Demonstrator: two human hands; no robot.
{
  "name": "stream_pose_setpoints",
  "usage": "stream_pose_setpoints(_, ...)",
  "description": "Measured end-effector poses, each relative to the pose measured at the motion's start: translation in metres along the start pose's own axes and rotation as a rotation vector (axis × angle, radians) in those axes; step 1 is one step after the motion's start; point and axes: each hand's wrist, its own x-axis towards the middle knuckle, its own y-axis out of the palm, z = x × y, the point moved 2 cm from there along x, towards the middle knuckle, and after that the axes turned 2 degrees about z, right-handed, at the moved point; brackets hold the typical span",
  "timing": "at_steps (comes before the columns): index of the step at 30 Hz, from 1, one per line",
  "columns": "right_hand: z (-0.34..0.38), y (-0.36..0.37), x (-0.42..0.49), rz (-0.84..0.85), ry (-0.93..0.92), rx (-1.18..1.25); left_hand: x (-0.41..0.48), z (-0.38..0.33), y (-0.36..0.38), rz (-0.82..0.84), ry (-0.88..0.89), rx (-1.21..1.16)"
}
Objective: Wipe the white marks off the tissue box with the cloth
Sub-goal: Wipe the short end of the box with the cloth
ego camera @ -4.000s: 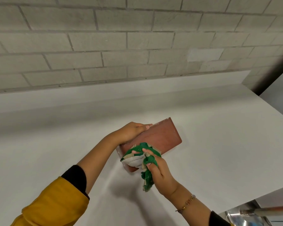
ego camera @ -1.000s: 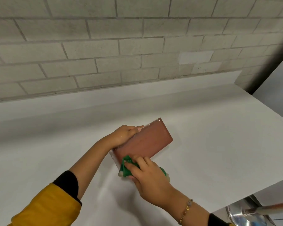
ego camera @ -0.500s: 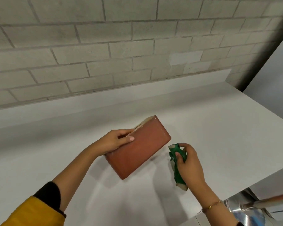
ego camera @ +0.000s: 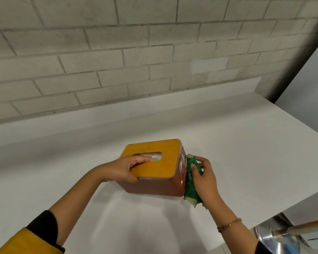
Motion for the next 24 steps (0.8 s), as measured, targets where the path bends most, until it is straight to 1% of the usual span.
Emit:
stream_pose_setpoints(3, 0.003, 0.016, -0.008, 0.05, -0.006, 0.062, 0.003, -0.005, 0.003, 0.002, -0.093, 0.177)
stream_pose_setpoints(4, 0.004, 0.02, -0.01, 0.062, 0.002, 0.087, 0.004, -0.006, 0.004, -0.015, -0.111, 0.197)
stream_pose_setpoints(6, 0.005, 0.023, -0.011, 0.078, 0.041, 0.152, 0.005, -0.009, 0.007, -0.061, -0.099, 0.122)
stream_pose_setpoints(8, 0.007, 0.023, -0.012, 0.087, 0.078, 0.218, 0.006, -0.015, 0.01, -0.176, -0.038, 0.005)
stream_pose_setpoints(10, 0.013, 0.024, -0.013, 0.089, 0.086, 0.267, 0.009, -0.02, 0.013, -0.358, 0.003, -0.008)
stream_pose_setpoints(12, 0.02, 0.025, -0.015, 0.092, 0.087, 0.329, 0.012, -0.023, 0.013, -0.506, 0.004, 0.002)
stream_pose_setpoints(14, 0.026, 0.025, -0.018, 0.092, 0.096, 0.402, 0.013, -0.026, 0.011, -0.56, -0.051, 0.03)
stream_pose_setpoints(16, 0.032, 0.023, -0.019, 0.082, 0.117, 0.474, 0.012, -0.03, 0.007, -0.534, -0.093, 0.016)
stream_pose_setpoints(19, 0.041, 0.015, -0.02, 0.037, 0.112, 0.531, 0.008, -0.033, 0.001, -0.479, -0.072, -0.128)
stream_pose_setpoints(22, 0.053, -0.001, -0.022, 0.0, 0.011, 0.507, 0.0, -0.03, -0.011, -0.41, 0.008, -0.302)
stream_pose_setpoints(24, 0.064, -0.011, -0.024, 0.031, -0.066, 0.479, -0.003, -0.025, -0.017, -0.369, 0.05, -0.36)
